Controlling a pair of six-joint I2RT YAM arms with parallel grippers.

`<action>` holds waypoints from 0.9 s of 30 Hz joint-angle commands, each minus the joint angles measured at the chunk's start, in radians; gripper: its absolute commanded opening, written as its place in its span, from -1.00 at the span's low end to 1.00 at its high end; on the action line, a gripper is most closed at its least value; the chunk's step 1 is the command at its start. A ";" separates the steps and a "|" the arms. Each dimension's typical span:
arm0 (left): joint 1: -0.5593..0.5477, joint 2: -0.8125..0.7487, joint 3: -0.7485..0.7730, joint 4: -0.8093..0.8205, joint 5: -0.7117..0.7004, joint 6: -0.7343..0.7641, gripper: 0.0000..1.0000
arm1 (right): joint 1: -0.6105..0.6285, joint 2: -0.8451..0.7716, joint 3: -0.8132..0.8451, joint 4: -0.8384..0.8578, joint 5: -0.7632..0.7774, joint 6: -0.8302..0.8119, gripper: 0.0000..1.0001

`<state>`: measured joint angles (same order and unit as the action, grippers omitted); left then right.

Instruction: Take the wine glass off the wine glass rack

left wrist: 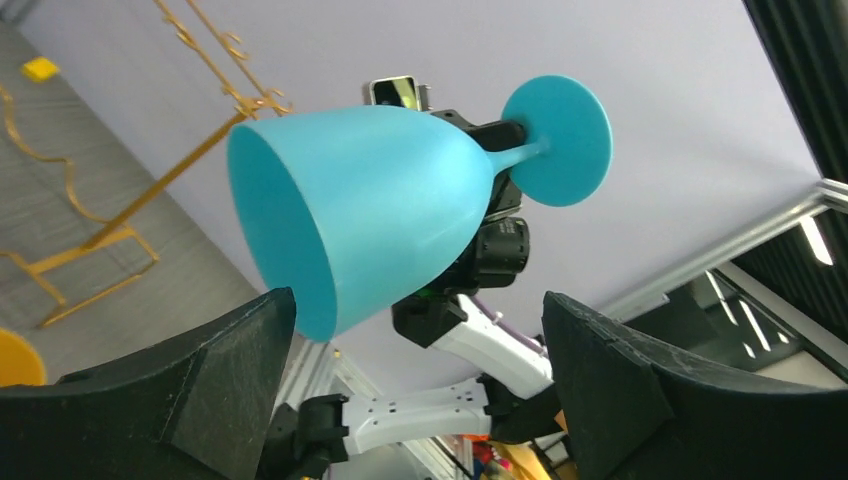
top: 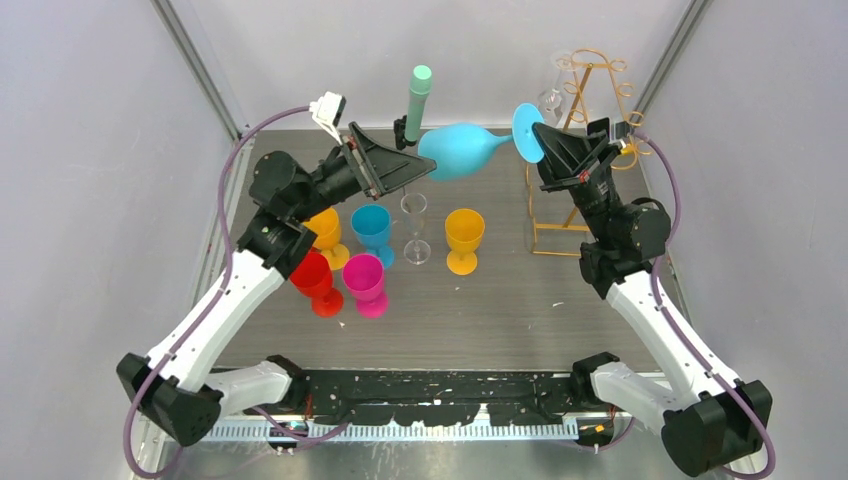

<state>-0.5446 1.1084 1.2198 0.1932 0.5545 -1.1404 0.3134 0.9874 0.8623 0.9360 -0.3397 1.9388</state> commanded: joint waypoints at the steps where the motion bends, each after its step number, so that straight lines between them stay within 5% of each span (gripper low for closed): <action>1: 0.005 0.032 -0.003 0.304 0.155 -0.206 0.90 | 0.007 0.008 0.037 0.092 -0.001 0.045 -0.99; 13: 0.005 0.029 -0.004 0.418 0.175 -0.289 0.18 | 0.007 0.050 -0.015 0.139 0.014 0.099 -0.99; 27: 0.005 0.046 -0.009 0.475 0.194 -0.310 0.02 | 0.028 0.130 -0.047 0.187 -0.006 0.179 -0.99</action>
<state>-0.5308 1.1648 1.1984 0.5499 0.7162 -1.4181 0.3286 1.0801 0.8307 1.1233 -0.3195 2.0663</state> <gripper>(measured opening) 0.513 0.048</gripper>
